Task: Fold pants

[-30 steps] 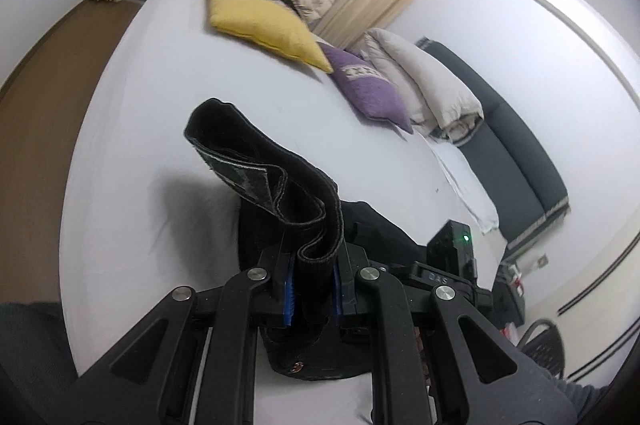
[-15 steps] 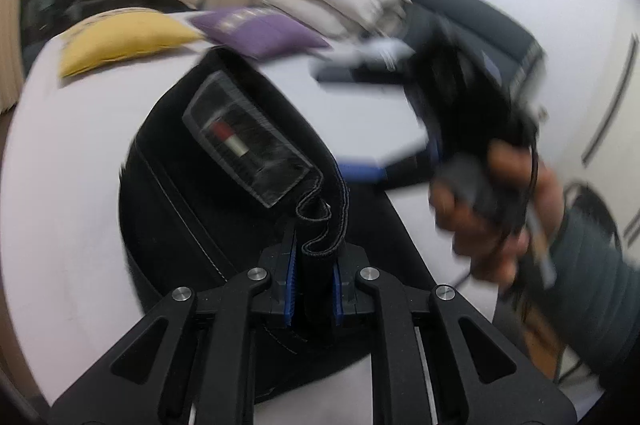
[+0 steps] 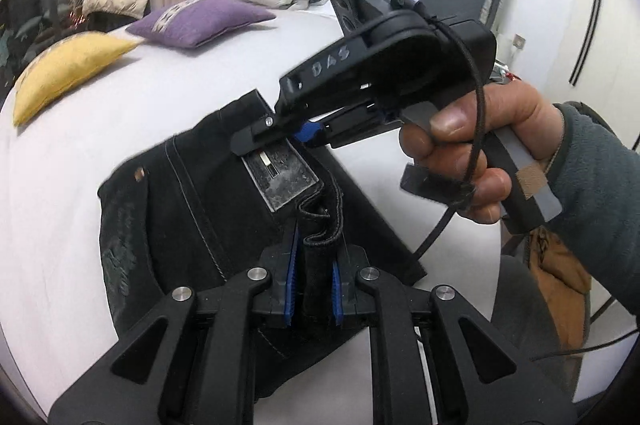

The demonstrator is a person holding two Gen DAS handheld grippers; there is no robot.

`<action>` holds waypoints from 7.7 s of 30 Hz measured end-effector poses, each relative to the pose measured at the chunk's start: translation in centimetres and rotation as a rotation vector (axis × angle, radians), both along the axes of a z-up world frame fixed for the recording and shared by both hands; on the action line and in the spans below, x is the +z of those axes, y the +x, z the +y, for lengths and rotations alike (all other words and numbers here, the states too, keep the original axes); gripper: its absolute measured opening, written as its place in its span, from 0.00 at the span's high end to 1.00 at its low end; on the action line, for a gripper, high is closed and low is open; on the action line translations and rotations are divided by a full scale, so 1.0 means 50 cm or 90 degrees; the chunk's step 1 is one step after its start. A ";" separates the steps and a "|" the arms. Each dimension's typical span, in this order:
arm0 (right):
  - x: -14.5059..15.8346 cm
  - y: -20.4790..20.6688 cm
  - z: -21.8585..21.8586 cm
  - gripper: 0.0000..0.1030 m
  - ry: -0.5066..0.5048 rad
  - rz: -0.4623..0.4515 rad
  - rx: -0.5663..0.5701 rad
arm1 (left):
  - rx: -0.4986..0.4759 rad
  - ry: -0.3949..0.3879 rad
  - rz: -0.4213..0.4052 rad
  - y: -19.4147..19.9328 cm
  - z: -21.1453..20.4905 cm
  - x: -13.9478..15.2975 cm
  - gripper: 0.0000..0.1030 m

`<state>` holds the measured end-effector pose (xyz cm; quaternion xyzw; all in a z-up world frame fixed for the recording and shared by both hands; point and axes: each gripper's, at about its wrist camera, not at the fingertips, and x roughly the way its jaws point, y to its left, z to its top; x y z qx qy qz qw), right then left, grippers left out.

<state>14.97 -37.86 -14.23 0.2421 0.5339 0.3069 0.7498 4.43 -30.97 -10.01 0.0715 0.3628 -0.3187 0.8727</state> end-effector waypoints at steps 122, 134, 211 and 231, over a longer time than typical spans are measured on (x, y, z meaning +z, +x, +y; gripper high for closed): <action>-0.122 -0.107 -0.079 0.72 -0.125 -0.018 -0.149 | 0.172 0.075 0.196 0.207 0.138 -0.170 0.63; 0.044 -0.146 0.058 0.82 -0.225 -0.140 -0.126 | 0.184 -0.003 0.179 0.184 0.249 -0.053 0.81; 0.251 -0.424 0.237 0.00 -0.455 -0.271 -0.326 | 0.417 0.088 0.081 -0.129 0.388 0.120 0.00; 0.243 -0.424 0.252 0.00 -0.461 -0.261 -0.307 | 0.413 0.083 0.087 -0.125 0.388 0.121 0.00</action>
